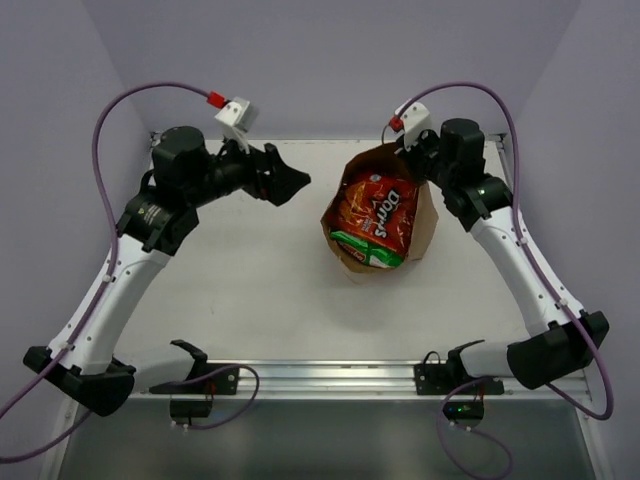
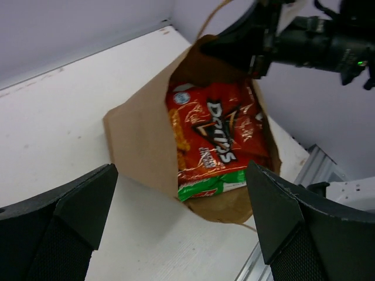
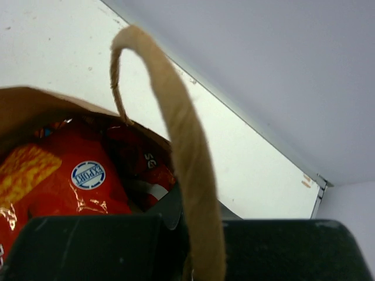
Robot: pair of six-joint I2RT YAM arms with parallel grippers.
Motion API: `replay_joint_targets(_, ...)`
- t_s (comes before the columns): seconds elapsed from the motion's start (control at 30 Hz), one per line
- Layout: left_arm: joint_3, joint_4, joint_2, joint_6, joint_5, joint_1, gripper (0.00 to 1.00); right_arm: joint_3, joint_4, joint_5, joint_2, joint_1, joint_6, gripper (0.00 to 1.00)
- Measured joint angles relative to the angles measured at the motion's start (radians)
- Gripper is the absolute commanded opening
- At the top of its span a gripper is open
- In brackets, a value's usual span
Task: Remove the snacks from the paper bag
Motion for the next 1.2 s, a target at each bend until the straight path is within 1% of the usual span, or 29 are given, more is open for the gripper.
replay_joint_targets(0.1,0.051,0.039,0.055,-0.011,-0.064,-0.137,1.0,-0.03,0.056,0.032,-0.011,0.033,-0.018,0.0)
replay_joint_targets(0.23,0.062,0.08,0.132,-0.039,-0.2,-0.323,1.0,-0.104,0.112,0.087,-0.061,0.066,-0.018,0.0)
replay_joint_targets(0.4,0.041,0.119,0.219,-0.094,-0.362,-0.462,1.0,-0.153,0.122,0.148,-0.115,0.101,0.03,0.0)
replay_joint_targets(0.6,-0.039,0.175,0.262,-0.151,-0.505,-0.554,1.0,-0.206,0.126,0.22,-0.18,0.122,0.121,0.0)
replay_joint_targets(0.83,-0.07,0.233,0.32,-0.202,-0.616,-0.628,1.0,-0.216,0.055,0.325,-0.233,0.164,0.234,0.0)
replay_joint_targets(1.0,-0.076,0.275,0.362,-0.22,-0.653,-0.661,1.0,-0.216,0.019,0.381,-0.252,0.197,0.32,0.0)
replay_joint_targets(1.2,-0.076,0.306,0.424,-0.235,-0.66,-0.685,0.94,-0.219,0.002,0.394,-0.266,0.202,0.394,0.0)
